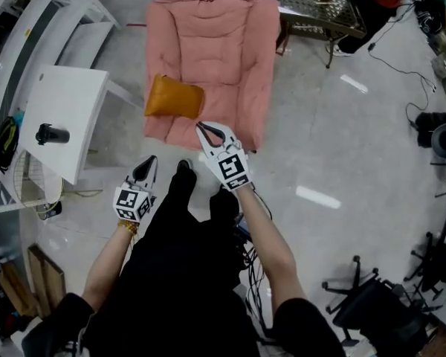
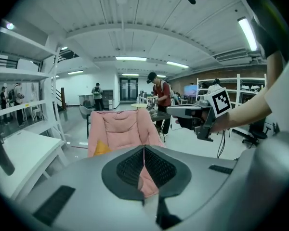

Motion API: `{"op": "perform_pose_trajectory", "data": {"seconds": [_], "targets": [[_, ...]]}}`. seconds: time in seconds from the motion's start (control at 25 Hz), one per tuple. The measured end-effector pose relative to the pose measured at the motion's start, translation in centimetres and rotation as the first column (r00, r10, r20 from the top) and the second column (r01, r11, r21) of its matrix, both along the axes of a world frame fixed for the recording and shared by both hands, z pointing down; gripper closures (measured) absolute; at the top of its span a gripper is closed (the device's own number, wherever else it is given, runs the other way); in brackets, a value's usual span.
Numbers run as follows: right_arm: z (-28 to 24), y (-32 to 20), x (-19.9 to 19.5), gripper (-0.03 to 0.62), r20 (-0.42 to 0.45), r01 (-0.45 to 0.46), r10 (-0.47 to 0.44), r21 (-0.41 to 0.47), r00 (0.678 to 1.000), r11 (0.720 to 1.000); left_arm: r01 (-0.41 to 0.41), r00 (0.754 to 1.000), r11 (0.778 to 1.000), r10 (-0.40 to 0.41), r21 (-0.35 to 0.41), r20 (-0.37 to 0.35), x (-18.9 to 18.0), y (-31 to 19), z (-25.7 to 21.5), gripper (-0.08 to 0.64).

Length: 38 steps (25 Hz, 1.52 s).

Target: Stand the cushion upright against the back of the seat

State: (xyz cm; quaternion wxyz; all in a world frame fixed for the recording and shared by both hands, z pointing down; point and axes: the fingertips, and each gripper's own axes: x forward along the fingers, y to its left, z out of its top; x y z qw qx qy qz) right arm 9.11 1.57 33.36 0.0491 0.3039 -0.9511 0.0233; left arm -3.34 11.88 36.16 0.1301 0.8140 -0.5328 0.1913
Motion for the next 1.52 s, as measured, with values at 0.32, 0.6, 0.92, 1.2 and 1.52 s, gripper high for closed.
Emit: {"op": "perform_pose_trajectory", "data": {"seconds": [0.32,0.6,0.92,1.2,1.52], "targets": [[0.0,-2.1,0.2,0.575,-0.001,0.06,-0.06,0.035,0.998,0.998,0.055,0.998,0.992,-0.052,0.111,-0.033,1.8,-4.5,-1.8,0.546],[3.1,-2.6,1.1,0.575,-0.068,0.065,-0.062,0.053,0.996,0.996,0.073,0.997,0.991,-0.071,0.114,-0.021,2.9,-4.6,1.8,0.545],[5.3,-2.7,-1.3,0.575,-0.108,0.157,-0.153,0.029,0.982,0.987,0.156,0.987,0.982,-0.152,0.11,-0.05,2.0,-5.5,3.6,0.545],[6.0,-2.1,-2.3,0.575,-0.136,0.177,-0.171,0.032,0.976,0.984,0.192,0.979,0.978,-0.185,0.084,-0.084,1.4,-5.0,5.6,0.545],[8.1,-3.8,-4.3,0.575,-0.224,0.179,-0.168,0.026,0.96,0.984,0.167,0.977,0.986,-0.165,0.011,-0.132,0.9,-7.5,10.2,0.545]]}}
